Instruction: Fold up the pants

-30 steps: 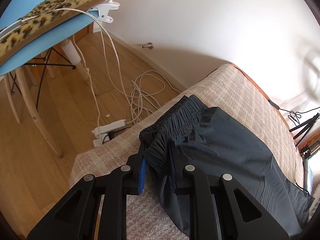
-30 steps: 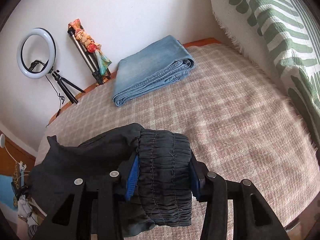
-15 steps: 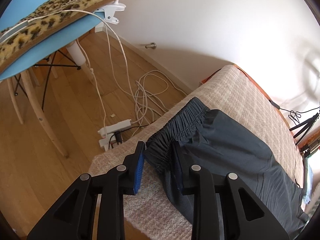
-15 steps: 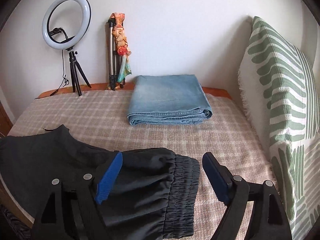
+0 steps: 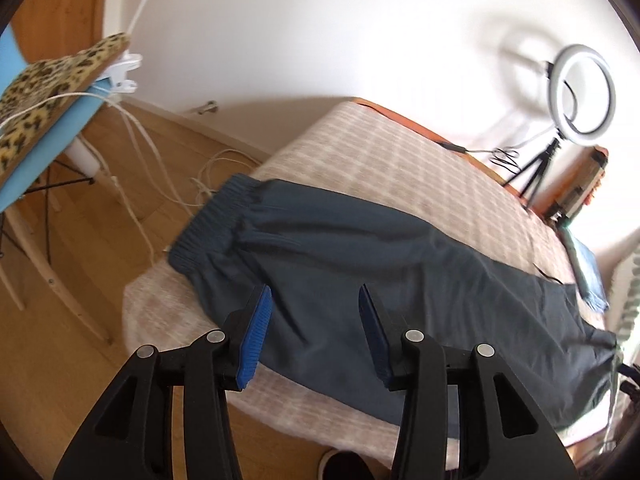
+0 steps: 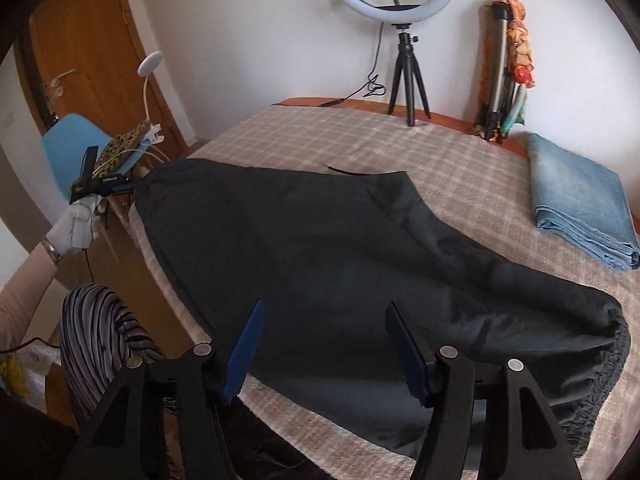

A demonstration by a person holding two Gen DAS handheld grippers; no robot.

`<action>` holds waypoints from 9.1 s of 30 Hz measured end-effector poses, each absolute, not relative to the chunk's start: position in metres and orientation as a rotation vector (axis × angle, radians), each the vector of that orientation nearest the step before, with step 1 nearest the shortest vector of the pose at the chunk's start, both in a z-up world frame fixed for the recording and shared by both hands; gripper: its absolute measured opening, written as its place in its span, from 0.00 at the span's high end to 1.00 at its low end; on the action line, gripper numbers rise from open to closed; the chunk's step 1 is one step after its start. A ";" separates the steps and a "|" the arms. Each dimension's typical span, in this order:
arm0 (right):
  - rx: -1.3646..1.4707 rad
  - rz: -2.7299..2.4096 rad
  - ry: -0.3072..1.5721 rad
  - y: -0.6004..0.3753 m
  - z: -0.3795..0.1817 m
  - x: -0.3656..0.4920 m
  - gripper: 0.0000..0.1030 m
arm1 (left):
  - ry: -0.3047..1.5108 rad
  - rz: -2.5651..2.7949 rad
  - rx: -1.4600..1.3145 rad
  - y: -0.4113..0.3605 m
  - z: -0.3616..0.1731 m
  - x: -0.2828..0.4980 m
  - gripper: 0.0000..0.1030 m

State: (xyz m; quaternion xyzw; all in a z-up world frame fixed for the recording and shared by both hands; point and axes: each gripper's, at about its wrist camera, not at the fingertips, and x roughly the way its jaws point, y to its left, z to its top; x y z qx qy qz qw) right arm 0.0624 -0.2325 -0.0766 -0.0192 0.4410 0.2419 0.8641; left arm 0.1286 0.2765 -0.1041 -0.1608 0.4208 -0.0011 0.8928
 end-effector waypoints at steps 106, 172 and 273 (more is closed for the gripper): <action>0.001 0.458 0.817 -0.137 -0.039 0.168 0.36 | 0.732 0.271 -0.691 0.365 -0.183 0.160 0.77; 0.494 0.734 1.173 -0.034 -0.126 0.233 0.85 | 0.682 -0.200 0.062 0.207 -0.040 0.126 0.68; -0.089 0.332 1.374 -0.035 -0.162 0.260 0.38 | 0.947 -0.606 -0.252 -0.032 -0.152 0.071 0.86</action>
